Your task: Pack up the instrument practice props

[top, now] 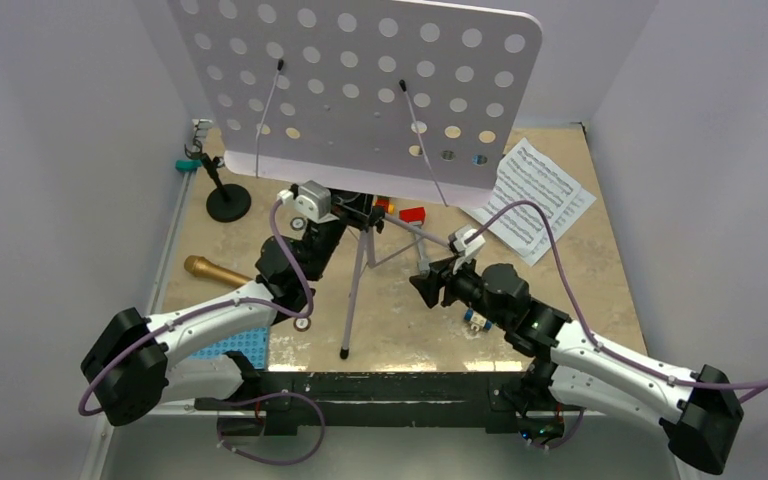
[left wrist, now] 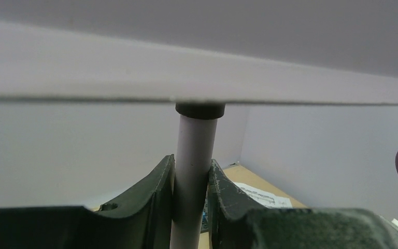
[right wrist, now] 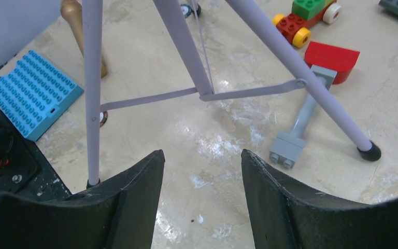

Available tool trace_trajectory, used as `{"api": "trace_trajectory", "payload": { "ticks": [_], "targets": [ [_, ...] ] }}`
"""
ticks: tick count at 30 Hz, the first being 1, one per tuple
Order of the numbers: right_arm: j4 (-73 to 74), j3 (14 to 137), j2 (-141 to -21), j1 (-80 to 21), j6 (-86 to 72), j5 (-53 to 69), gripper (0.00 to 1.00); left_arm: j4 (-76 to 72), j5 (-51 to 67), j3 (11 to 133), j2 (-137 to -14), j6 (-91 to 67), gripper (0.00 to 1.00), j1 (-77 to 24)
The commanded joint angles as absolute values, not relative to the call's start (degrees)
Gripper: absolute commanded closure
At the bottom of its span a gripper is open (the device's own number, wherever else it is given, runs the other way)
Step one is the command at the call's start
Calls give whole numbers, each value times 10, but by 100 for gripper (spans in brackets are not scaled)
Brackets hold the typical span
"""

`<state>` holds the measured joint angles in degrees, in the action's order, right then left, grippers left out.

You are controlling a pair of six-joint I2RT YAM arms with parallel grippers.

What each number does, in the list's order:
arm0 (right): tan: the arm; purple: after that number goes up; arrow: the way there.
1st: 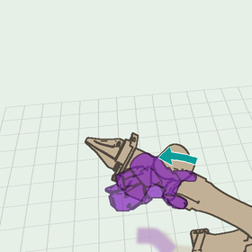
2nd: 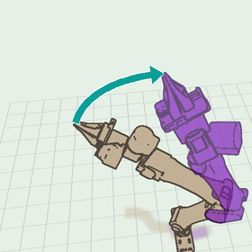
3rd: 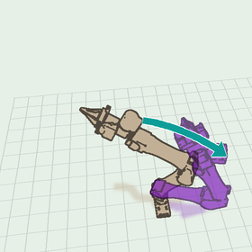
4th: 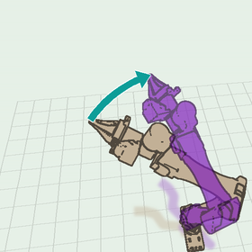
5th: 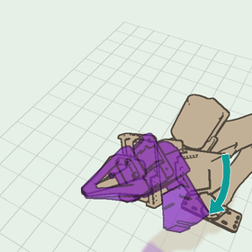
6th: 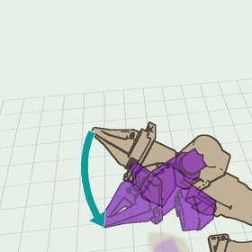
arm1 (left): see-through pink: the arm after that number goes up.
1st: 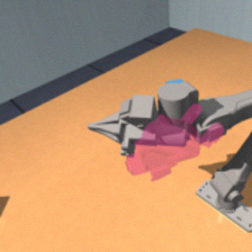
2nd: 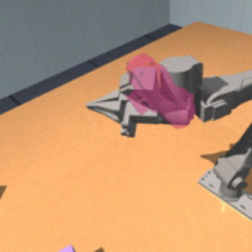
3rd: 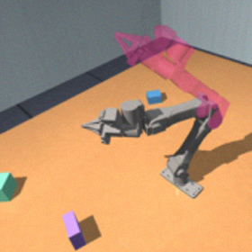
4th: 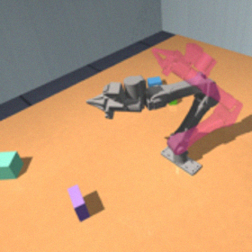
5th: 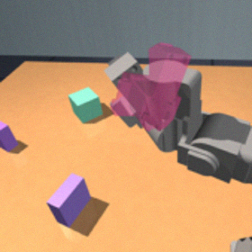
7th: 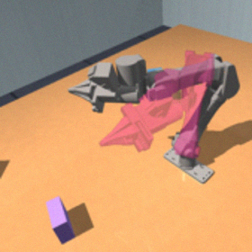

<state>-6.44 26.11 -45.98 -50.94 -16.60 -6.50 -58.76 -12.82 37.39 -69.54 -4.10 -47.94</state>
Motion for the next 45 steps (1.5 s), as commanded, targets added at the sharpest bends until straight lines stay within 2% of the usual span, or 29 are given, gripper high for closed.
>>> {"api": "trace_trajectory", "payload": {
  "ticks": [1, 7, 14, 22, 26, 35, 40, 45],
  "targets": [
    [-196, 230, -443, -509, -128, -64, 39, -363, -144, 280, -732, -134, 100, -510],
    [-293, 209, -463, -509, -84, -46, 38, -344, -160, 240, -696, -165, 100, -519],
    [-430, 228, -548, -515, -43, -8, 37, -331, -175, 237, -694, -180, 100, -537],
    [-417, 273, -569, -514, -25, 41, 35, -324, -181, 209, -666, -208, 100, -552],
    [-472, 252, -589, -514, -39, 44, 37, -304, -173, 214, -646, -209, 100, -555],
    [-458, 244, -538, -514, -23, 32, 37, -299, -166, 184, -644, -240, 100, -567],
    [-513, 211, -497, -514, -54, 2, 35, -305, -179, 159, -636, -264, 100, -585],
    [-452, 281, -516, -514, -45, 37, 33, -311, -167, 163, -621, -255, 100, -587]
  ]
}}
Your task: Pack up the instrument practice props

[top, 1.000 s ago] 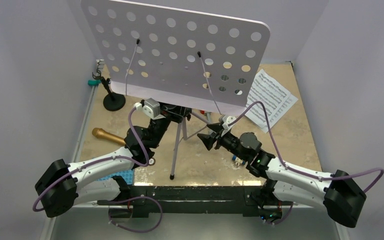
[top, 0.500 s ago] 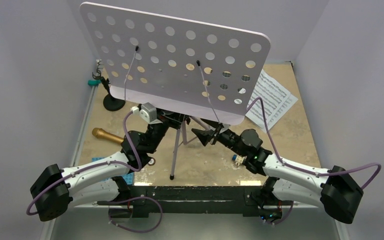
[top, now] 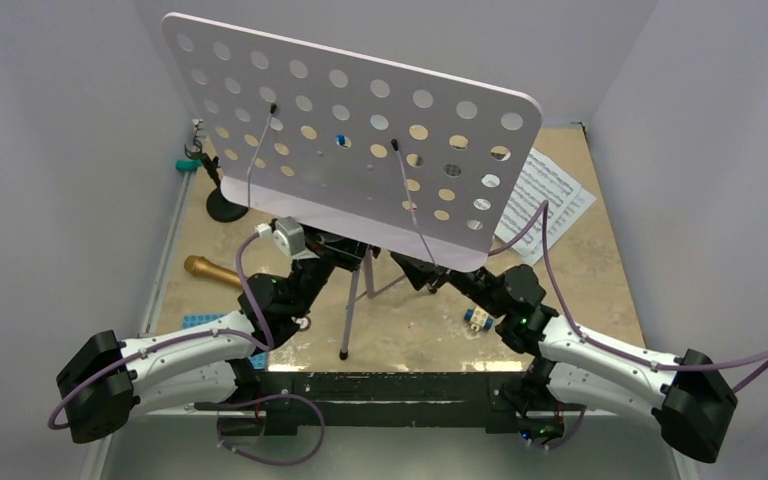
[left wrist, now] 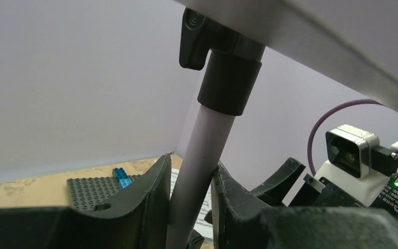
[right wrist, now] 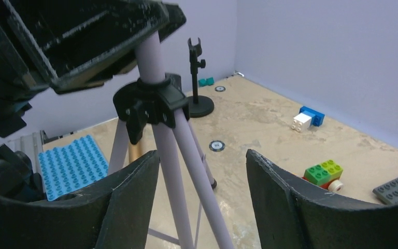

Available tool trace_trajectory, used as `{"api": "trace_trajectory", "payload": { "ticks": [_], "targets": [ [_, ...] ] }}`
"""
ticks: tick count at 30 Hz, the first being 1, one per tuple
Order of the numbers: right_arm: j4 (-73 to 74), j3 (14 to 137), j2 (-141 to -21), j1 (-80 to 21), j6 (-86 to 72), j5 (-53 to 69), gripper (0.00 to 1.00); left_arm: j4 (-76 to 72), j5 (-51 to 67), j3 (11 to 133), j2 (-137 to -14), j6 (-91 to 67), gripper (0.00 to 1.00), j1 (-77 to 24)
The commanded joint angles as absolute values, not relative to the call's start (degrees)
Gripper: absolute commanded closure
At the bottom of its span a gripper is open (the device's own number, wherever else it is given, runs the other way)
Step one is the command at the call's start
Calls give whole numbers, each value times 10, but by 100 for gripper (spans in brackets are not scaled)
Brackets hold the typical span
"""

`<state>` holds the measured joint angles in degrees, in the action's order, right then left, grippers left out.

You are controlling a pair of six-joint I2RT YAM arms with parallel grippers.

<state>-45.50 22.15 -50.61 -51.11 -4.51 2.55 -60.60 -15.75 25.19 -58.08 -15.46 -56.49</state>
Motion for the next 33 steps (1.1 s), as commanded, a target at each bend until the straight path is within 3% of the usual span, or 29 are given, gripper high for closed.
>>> {"api": "trace_trajectory", "payload": {
  "ticks": [1, 8, 17, 28, 33],
  "targets": [
    [-454, 291, -522, -514, -49, 34, 33, -309, -166, 167, -616, -252, 100, -587],
    [-451, 345, -545, -514, -58, 35, 26, -293, -157, 189, -594, -237, 99, -587],
    [-430, 350, -532, -514, -60, 34, 26, -268, -153, 201, -562, -234, 65, -587],
    [-409, 375, -532, -514, -66, 49, 24, -255, -149, 217, -545, -232, 50, -587],
    [-415, 383, -535, -514, -67, 51, 24, -243, -150, 217, -534, -236, 48, -587]
  ]
}}
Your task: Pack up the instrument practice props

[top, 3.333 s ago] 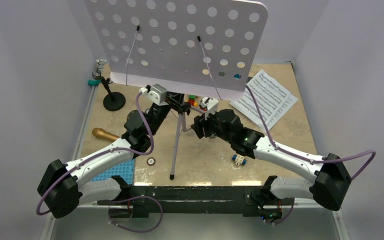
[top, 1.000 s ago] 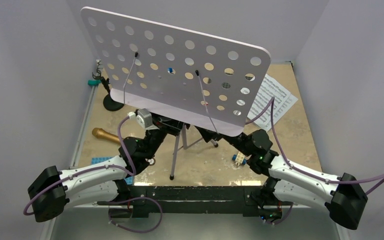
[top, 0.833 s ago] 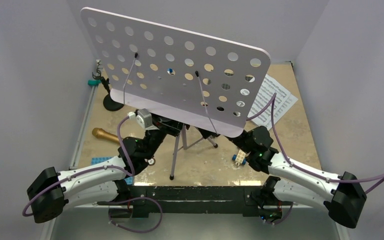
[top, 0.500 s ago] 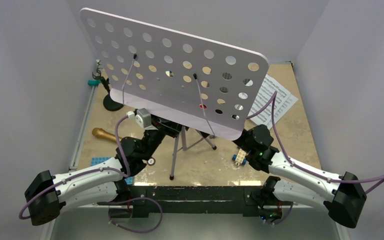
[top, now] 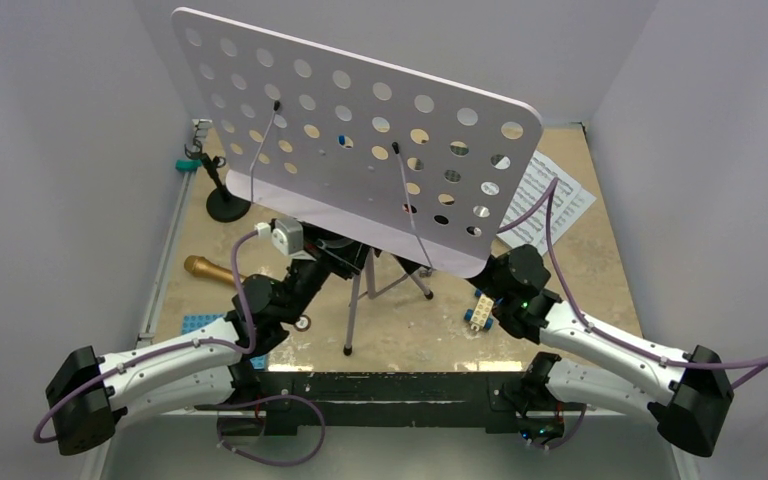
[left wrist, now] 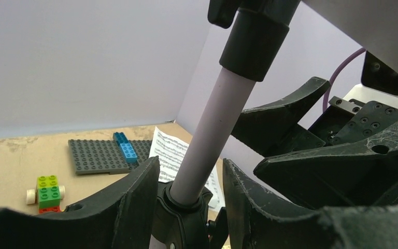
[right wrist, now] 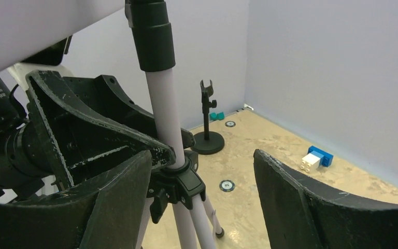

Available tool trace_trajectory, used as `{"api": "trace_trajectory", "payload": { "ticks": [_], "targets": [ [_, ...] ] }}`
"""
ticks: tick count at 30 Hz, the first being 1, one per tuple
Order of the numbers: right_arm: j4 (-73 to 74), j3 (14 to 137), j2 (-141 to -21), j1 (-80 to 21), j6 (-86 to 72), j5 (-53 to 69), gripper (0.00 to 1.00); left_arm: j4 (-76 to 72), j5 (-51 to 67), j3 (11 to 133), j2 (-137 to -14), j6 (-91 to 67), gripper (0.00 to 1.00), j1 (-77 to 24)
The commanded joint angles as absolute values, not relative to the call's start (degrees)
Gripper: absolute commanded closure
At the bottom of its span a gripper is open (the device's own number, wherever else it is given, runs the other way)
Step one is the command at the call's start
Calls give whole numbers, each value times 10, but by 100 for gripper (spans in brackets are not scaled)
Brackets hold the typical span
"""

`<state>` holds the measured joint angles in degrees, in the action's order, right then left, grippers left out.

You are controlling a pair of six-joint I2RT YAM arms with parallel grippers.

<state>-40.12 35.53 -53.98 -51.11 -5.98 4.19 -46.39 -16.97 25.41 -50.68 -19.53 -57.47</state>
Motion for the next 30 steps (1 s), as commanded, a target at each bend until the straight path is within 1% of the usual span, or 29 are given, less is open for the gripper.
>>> {"api": "trace_trajectory", "payload": {
  "ticks": [1, 9, 14, 21, 30],
  "targets": [
    [-419, 386, -537, -513, -67, 51, 24, -240, -149, 215, -531, -239, 47, -587],
    [-420, 444, -586, -513, -58, 62, 22, -210, -139, 201, -485, -261, 41, -587],
    [-422, 467, -618, -514, -54, 74, 22, -197, -138, 191, -461, -265, 40, -587],
    [-462, 477, -643, -511, -89, 84, 22, -194, -128, 190, -465, -265, 41, -587],
    [-461, 517, -678, -508, -86, 80, 23, -197, -118, 186, -463, -265, 43, -587]
  ]
}}
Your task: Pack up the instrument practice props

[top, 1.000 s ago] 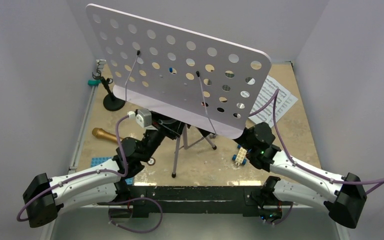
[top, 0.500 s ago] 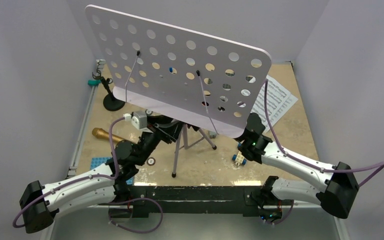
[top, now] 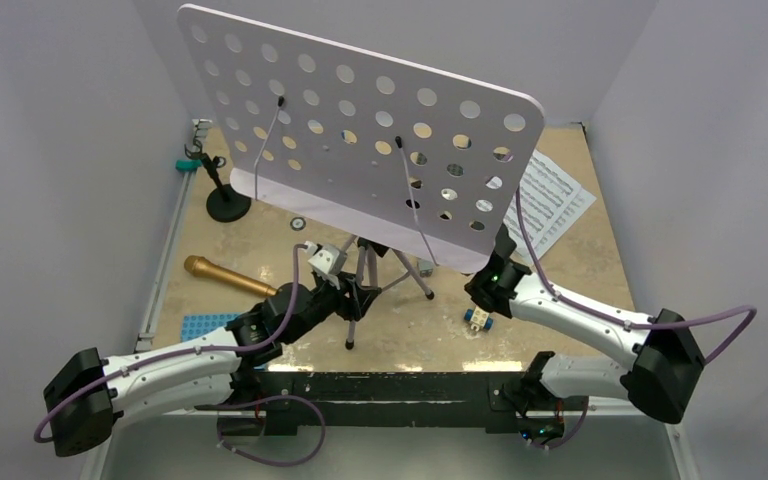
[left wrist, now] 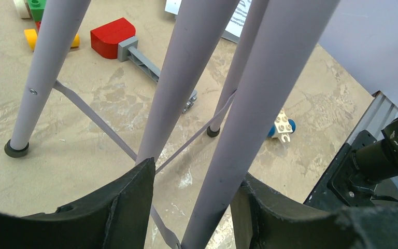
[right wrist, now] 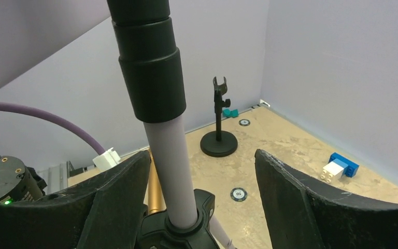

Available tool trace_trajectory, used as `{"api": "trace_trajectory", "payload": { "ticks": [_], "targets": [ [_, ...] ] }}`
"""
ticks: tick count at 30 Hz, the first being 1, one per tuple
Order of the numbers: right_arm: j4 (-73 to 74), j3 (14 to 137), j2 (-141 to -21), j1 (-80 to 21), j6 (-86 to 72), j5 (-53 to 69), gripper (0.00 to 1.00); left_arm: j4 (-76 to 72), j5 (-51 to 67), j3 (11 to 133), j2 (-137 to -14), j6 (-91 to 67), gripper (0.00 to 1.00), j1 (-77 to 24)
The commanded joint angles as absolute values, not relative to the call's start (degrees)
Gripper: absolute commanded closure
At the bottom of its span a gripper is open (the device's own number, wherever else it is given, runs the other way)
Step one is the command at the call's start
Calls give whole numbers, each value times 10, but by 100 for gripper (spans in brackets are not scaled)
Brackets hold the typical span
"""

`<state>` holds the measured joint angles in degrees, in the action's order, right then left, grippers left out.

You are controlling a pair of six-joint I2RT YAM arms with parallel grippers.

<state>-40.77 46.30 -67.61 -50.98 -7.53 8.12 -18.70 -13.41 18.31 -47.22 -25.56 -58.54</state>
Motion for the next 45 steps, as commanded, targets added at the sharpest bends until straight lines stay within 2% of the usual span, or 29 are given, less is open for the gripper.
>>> {"api": "trace_trajectory", "payload": {
  "ticks": [1, 4, 9, 11, 13, 14, 22, 26, 28, 30, 31, 32, 45],
  "targets": [
    [-459, 522, -682, -507, -85, 79, 24, -197, -117, 185, -461, -267, 43, -587],
    [-461, 530, -690, -502, -87, 91, 36, -194, -116, 181, -453, -271, 44, -587],
    [-460, 529, -693, -499, -88, 108, 75, -175, -123, 181, -421, -275, 42, -587],
    [-455, 529, -693, -499, -88, 111, 84, -166, -127, 183, -405, -273, 41, -587],
    [-446, 529, -691, -497, -88, 112, 98, -149, -132, 189, -389, -273, 40, -587],
    [-444, 527, -689, -496, -89, 111, 100, -138, -135, 194, -382, -273, 39, -587],
    [-432, 490, -648, -467, -90, 148, 100, -36, -204, 184, -226, -287, 36, -587],
    [-403, 483, -630, -443, -95, 207, 100, -70, -239, 144, -166, -278, 34, -587],
    [-386, 480, -626, -431, -101, 234, 100, -127, -229, 123, -169, -259, 31, -587],
    [-379, 478, -624, -426, -107, 252, 100, -193, -205, 104, -193, -240, 19, -587],
    [-376, 476, -623, -426, -107, 255, 100, -232, -198, 95, -213, -233, 3, -587],
    [-375, 475, -622, -426, -108, 256, 100, -263, -189, 90, -236, -226, 1, -587],
    [-375, 462, -594, -422, -167, 283, 100, -606, -123, 131, -549, -148, 0, -586]
  ]
}}
